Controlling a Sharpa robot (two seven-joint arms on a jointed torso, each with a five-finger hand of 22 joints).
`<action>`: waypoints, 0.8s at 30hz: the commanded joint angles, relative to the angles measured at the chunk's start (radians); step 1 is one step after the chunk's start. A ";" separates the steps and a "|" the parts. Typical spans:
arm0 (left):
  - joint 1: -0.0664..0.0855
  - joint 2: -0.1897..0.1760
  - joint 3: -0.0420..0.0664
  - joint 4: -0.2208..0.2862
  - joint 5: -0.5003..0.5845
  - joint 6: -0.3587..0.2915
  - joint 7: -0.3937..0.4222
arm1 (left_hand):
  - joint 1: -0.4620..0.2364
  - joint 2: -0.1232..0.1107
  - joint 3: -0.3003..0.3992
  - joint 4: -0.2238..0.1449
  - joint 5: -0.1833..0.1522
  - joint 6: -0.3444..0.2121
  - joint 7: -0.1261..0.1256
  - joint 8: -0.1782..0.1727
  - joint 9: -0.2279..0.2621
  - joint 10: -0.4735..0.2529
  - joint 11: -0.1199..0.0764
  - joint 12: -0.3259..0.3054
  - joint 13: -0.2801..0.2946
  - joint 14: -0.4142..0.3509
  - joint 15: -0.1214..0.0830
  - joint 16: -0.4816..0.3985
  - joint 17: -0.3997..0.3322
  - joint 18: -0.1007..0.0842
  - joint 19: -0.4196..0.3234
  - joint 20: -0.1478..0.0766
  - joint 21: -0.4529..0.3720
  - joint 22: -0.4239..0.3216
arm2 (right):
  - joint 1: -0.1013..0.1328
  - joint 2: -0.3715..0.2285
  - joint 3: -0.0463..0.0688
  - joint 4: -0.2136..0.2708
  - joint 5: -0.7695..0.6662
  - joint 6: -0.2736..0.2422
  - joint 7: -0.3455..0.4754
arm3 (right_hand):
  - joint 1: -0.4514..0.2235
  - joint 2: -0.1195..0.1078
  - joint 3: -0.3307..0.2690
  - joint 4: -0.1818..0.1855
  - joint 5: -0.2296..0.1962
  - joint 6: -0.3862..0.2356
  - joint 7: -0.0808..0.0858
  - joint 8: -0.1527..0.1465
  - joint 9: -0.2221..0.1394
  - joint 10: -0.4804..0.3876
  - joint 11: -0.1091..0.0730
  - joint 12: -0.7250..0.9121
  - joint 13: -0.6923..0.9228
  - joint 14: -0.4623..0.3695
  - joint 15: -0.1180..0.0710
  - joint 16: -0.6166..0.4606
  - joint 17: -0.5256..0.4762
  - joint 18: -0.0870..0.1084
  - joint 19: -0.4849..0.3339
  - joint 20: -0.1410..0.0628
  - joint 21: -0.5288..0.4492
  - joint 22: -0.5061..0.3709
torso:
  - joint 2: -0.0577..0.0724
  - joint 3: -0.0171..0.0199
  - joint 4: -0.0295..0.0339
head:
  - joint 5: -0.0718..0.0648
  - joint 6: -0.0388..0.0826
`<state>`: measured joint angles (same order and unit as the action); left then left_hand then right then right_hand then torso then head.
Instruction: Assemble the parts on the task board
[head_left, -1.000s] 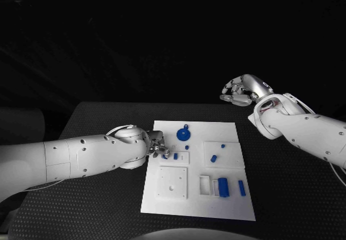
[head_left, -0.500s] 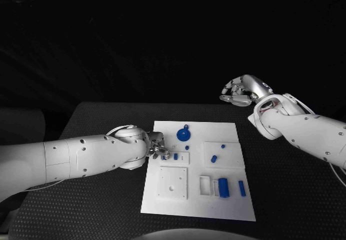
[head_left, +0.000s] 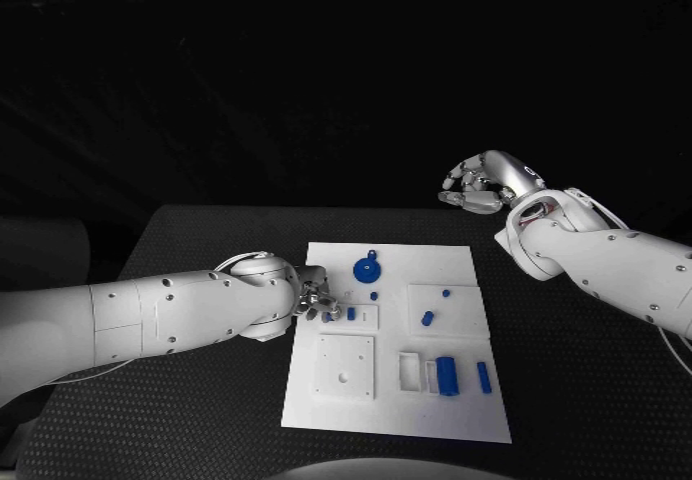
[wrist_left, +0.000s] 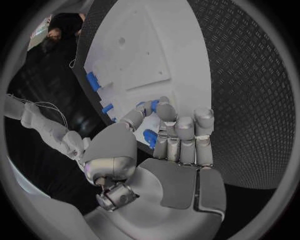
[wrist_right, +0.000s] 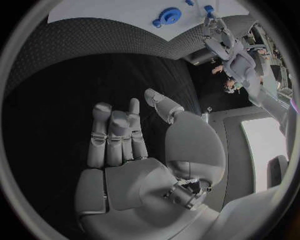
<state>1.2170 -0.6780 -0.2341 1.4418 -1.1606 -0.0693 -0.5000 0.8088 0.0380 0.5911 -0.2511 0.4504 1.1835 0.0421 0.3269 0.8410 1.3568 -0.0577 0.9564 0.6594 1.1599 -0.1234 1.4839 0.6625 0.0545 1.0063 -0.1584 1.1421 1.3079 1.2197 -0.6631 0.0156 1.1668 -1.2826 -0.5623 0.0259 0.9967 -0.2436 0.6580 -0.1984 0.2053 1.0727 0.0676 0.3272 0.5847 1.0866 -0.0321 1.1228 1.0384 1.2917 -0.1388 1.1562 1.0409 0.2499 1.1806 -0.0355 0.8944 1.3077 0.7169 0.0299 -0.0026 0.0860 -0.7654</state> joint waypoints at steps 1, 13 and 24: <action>-0.010 0.007 -0.007 0.002 0.030 0.041 0.007 | -0.026 -0.006 0.018 0.036 -0.015 0.049 -0.059 0.124 -0.006 0.050 -0.055 -0.001 -0.002 0.076 -0.085 -0.002 -0.002 0.030 -0.009 -0.102 0.001 0.012 | 0.000 0.000 0.000 0.001 0.000 0.010 0.004 | -0.007 0.000 -0.007 -0.001 0.005 -0.001 0.009 -0.006 0.001 -0.007 -0.001 -0.006 0.001 -0.008 0.000 -0.004 0.001 0.012 -0.010 0.000 -0.004 0.015 | 0.000 -0.0001 -0.0004 | 0.000 0.002; -0.010 0.011 -0.006 -0.013 0.026 0.031 0.002 | -0.021 -0.010 0.028 0.044 -0.041 0.043 -0.059 0.130 -0.015 0.049 -0.056 -0.004 -0.006 0.075 -0.086 -0.004 -0.006 0.035 -0.009 -0.104 0.001 0.013 | -0.001 -0.001 0.000 0.003 0.000 0.010 0.004 | -0.008 0.000 -0.008 -0.001 0.005 -0.001 0.009 -0.006 0.001 -0.007 -0.001 -0.006 0.001 -0.008 0.000 -0.005 0.001 0.012 -0.010 0.000 -0.004 0.015 | 0.001 -0.0008 -0.0004 | -0.002 0.003; -0.004 0.011 -0.005 -0.012 0.028 0.040 0.006 | 0.001 -0.015 0.034 0.044 -0.069 0.037 -0.057 0.134 -0.022 0.049 -0.055 -0.009 -0.011 0.074 -0.086 -0.008 -0.010 0.035 -0.009 -0.104 0.002 0.012 | -0.004 -0.003 0.000 0.003 0.000 0.011 0.004 | -0.008 0.000 -0.008 0.000 0.006 -0.001 0.009 -0.006 0.002 -0.007 -0.001 -0.006 0.001 -0.008 0.000 -0.005 0.001 0.012 -0.010 0.000 -0.004 0.015 | 0.000 -0.0004 -0.0001 | -0.003 0.004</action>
<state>1.2139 -0.6714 -0.2374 1.4279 -1.1414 -0.0539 -0.4996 0.7883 0.0067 0.6212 -0.2083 0.3862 1.2032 0.0092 0.4557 0.8181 1.3887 -0.0860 0.9524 0.6496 1.1794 -0.1494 1.4797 0.6531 0.0785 1.0038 -0.1608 1.1421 1.3077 1.2167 -0.6662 0.0156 1.1681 -1.2820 -0.5615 0.0259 0.9967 -0.2436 0.6568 -0.1972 0.2053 1.0700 0.0700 0.3272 0.5854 1.0866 -0.0321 1.1228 1.0381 1.2917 -0.1388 1.1562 1.0409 0.2499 1.1806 -0.0355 0.8944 1.3075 0.7180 0.0289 -0.0031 0.0826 -0.7616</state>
